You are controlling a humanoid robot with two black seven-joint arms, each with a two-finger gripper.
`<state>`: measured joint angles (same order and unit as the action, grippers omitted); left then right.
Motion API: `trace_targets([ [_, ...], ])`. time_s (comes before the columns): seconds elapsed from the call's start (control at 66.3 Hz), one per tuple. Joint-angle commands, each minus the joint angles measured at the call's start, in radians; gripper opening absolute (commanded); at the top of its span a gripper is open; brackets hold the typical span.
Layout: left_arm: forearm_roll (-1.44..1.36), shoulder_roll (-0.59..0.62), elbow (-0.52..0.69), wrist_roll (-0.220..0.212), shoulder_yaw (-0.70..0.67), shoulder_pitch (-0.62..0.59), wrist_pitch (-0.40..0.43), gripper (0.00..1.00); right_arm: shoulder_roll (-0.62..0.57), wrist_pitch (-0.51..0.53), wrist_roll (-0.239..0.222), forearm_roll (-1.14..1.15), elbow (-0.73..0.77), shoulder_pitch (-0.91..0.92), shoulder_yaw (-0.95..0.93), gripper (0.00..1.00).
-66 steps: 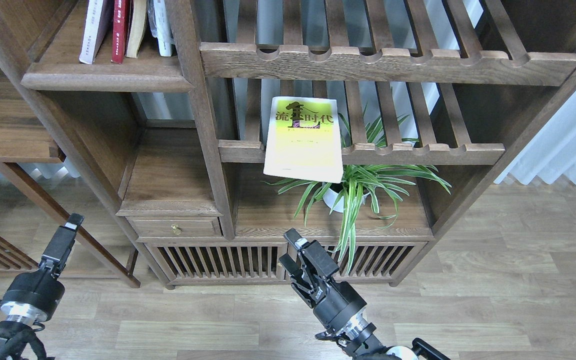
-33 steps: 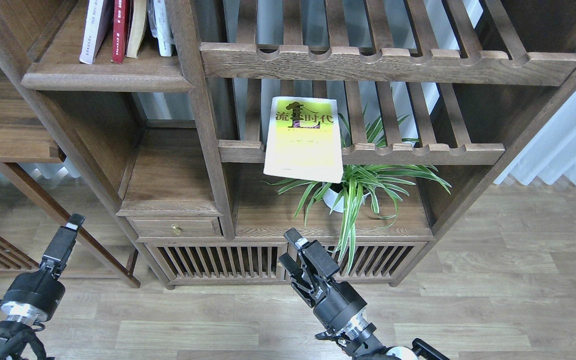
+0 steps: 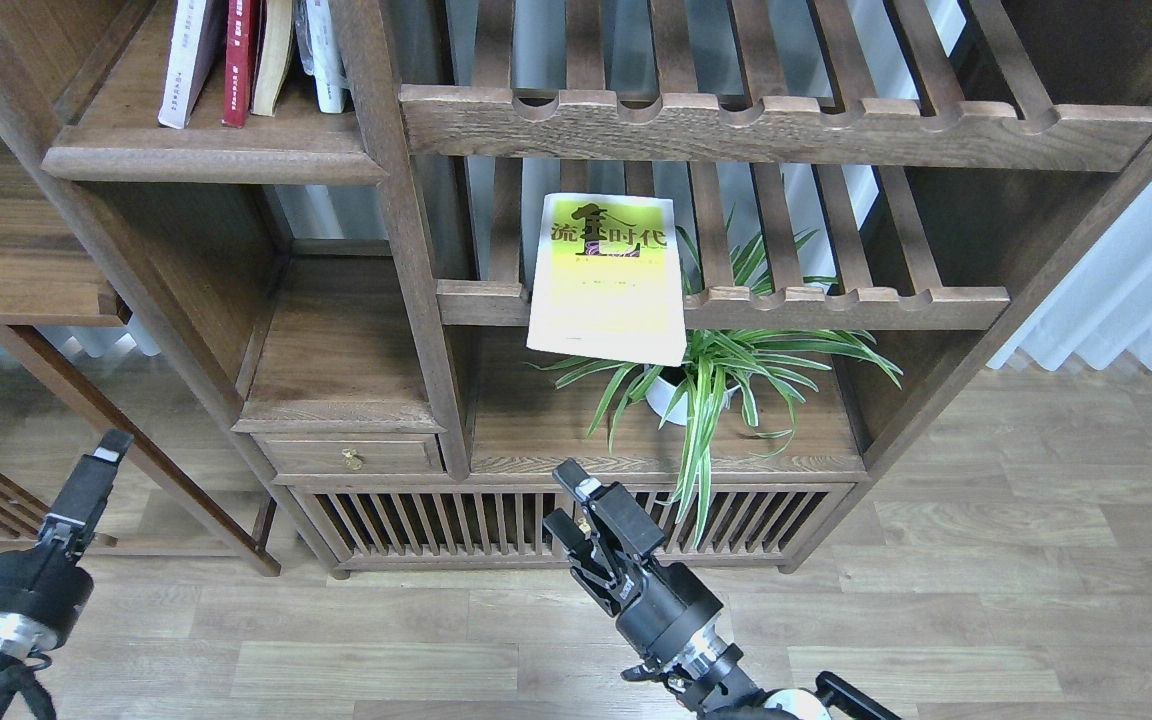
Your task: Organize books on shelf
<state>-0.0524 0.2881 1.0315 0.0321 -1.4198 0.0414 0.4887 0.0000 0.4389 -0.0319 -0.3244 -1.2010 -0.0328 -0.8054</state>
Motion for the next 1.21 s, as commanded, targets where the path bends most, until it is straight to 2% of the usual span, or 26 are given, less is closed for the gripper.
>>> trace_targets([
  [0.0,0.019,0.011,-0.005,-0.001,-0.018,0.008,0.000,1.00,0.000,0.000,0.000,-0.001,0.000,0.013,0.021,0.99],
  [0.151,0.025,0.019,-0.011,-0.001,-0.027,0.008,0.000,1.00,0.000,-0.054,0.004,-0.005,0.026,0.051,0.041,0.99],
  [0.181,0.023,0.019,-0.013,-0.001,-0.027,0.008,0.000,1.00,0.000,-0.078,0.004,-0.013,0.047,0.070,0.041,0.99],
  [0.196,0.025,0.019,-0.013,-0.003,-0.027,0.008,0.000,1.00,0.000,-0.109,0.006,-0.036,0.108,0.112,0.040,0.99],
  [0.377,0.025,0.020,-0.011,-0.003,-0.030,0.008,0.000,1.00,0.000,-0.118,0.006,-0.097,0.245,0.232,0.023,0.99],
  [0.724,0.023,0.020,-0.011,-0.008,-0.037,0.008,0.000,1.00,0.000,-0.187,0.006,-0.133,0.290,0.346,-0.009,0.99],
  [0.935,0.023,0.020,-0.011,-0.011,-0.039,0.008,0.000,1.00,0.000,-0.192,0.006,-0.143,0.301,0.381,-0.011,0.99],
  [1.191,0.025,0.026,-0.007,-0.011,-0.041,0.008,0.000,1.00,0.000,-0.194,0.004,-0.193,0.382,0.456,-0.012,0.99],
])
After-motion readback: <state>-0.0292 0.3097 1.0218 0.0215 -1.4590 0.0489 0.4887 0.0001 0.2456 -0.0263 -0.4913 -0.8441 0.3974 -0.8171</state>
